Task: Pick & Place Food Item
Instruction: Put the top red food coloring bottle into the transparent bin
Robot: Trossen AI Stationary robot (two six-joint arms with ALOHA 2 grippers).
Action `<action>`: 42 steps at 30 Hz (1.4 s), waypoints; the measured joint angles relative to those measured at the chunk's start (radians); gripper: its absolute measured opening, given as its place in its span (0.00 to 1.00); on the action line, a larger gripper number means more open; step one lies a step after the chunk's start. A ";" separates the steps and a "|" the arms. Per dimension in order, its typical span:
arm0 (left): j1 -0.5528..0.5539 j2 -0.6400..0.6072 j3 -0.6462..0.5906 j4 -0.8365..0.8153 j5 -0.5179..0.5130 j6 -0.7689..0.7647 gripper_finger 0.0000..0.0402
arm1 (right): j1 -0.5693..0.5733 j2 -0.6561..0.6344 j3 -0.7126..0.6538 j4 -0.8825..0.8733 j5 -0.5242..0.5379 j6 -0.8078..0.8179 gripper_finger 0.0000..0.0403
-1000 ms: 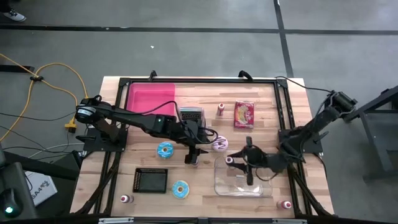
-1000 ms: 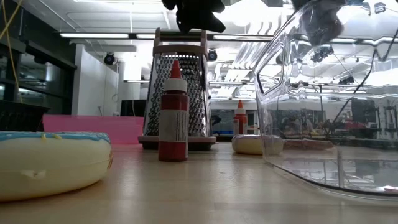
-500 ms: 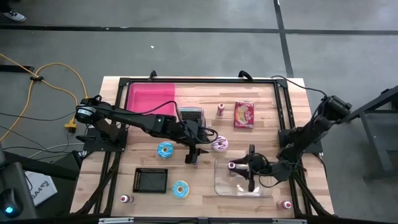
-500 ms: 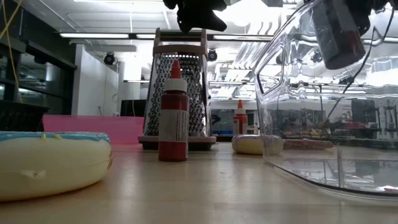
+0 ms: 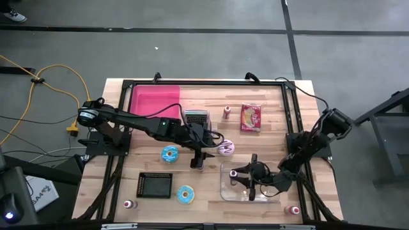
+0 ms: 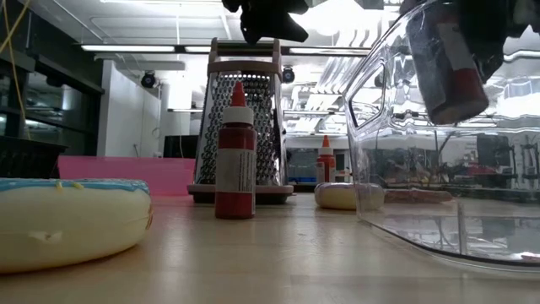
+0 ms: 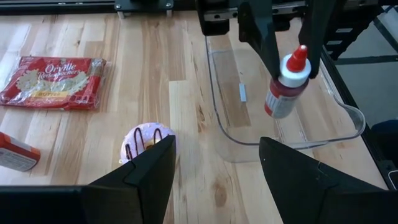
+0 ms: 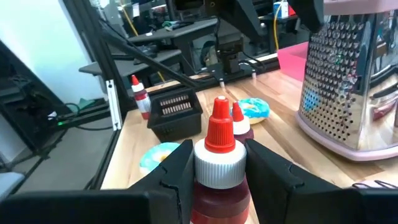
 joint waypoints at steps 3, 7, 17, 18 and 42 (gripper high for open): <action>0.000 0.000 0.000 0.000 0.000 0.000 0.56 | 0.000 0.021 0.024 -0.023 0.004 0.000 0.28; 0.000 0.000 0.000 0.000 0.000 0.000 0.56 | 0.000 0.048 0.037 -0.039 0.010 0.016 0.28; 0.000 0.000 0.000 -0.001 0.000 0.000 0.56 | -0.007 0.068 0.037 -0.039 0.048 0.052 0.28; 0.000 0.000 0.000 -0.001 0.000 0.001 0.56 | -0.007 0.068 0.037 -0.039 0.051 0.052 0.28; 0.000 0.000 0.000 -0.001 0.001 0.002 0.56 | -0.066 0.164 0.037 0.016 0.022 0.047 0.28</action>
